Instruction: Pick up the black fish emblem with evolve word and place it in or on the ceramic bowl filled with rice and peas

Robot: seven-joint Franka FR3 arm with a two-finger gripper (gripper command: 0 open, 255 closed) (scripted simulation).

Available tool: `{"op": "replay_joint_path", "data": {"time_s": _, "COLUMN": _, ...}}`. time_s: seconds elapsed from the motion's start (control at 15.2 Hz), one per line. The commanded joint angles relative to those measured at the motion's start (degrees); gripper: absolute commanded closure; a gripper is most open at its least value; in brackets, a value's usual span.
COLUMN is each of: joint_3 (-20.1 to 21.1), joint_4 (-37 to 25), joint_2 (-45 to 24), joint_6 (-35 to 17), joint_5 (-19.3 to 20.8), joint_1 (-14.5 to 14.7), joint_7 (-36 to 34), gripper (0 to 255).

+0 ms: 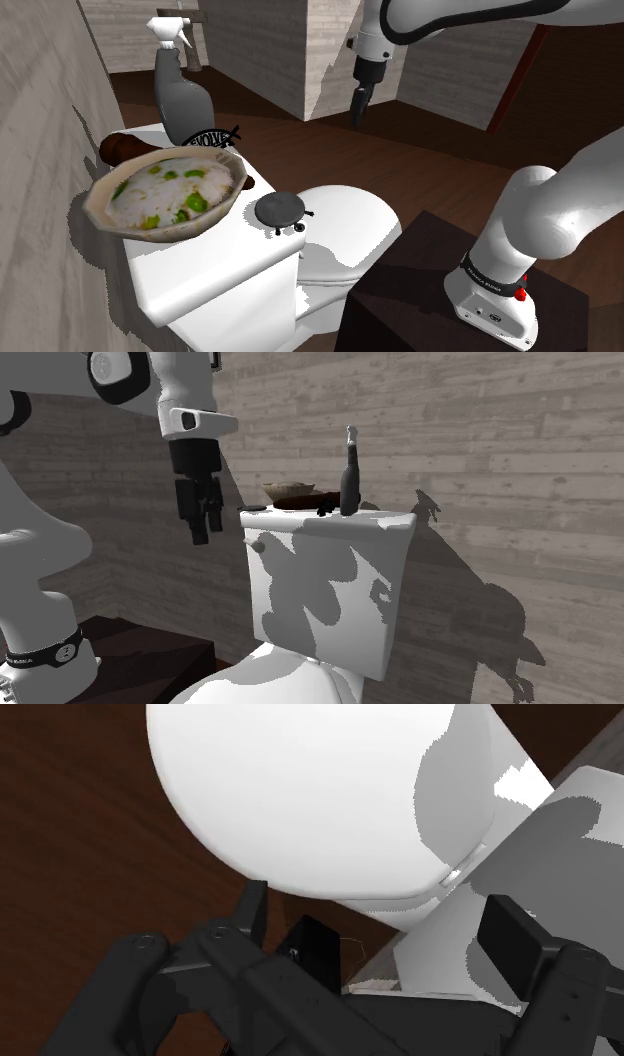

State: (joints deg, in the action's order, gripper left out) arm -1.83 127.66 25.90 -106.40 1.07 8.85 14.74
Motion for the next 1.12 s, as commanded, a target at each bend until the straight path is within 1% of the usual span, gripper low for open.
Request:
{"op": "replay_joint_path", "data": {"time_s": 0.0, "joint_3": -0.47, "joint_4": -1.69, "joint_2": -2.75, "joint_6": -2.26, "joint_5": -1.52, "joint_1": 1.59, "joint_7": 3.86, "gripper": 0}}
{"op": "replay_joint_path", "data": {"time_s": 0.26, "joint_3": -1.01, "joint_4": -6.66, "joint_2": -8.50, "joint_6": -5.04, "joint_5": -4.95, "joint_1": 4.62, "joint_7": 11.33, "gripper": 0}}
{"op": "replay_joint_path", "data": {"time_s": 0.53, "joint_3": -1.01, "joint_4": -12.05, "joint_2": -13.82, "joint_6": -6.66, "joint_5": -8.76, "joint_1": 7.31, "joint_7": 18.85, "gripper": 0}}
{"op": "replay_joint_path", "data": {"time_s": 1.06, "joint_3": 0.46, "joint_4": -23.59, "joint_2": -23.08, "joint_6": -6.89, "joint_5": -16.41, "joint_1": 11.59, "joint_7": 33.24, "gripper": 0}}
